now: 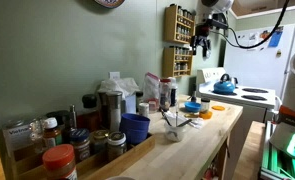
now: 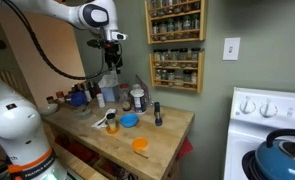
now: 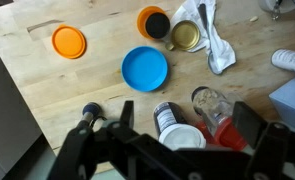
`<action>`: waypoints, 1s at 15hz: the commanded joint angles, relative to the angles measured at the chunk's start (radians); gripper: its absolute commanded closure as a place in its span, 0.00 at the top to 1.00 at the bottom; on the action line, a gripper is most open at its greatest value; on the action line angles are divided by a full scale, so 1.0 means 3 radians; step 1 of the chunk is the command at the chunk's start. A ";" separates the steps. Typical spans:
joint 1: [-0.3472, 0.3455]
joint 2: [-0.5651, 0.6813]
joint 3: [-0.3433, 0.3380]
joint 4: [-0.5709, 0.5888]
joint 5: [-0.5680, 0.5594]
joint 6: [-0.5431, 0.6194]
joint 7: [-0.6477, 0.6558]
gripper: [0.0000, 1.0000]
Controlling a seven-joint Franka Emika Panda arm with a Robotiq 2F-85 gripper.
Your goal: Move the blue bowl backwards
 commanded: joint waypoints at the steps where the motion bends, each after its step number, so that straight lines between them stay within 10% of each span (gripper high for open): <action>1: -0.0010 0.0002 0.0008 0.0005 0.0004 -0.0005 -0.0004 1.00; 10: -0.0345 0.0055 -0.0011 -0.1216 -0.0210 0.1358 0.0599 1.00; 15: -0.0462 0.0236 -0.0042 -0.1357 -0.0274 0.1412 0.0667 1.00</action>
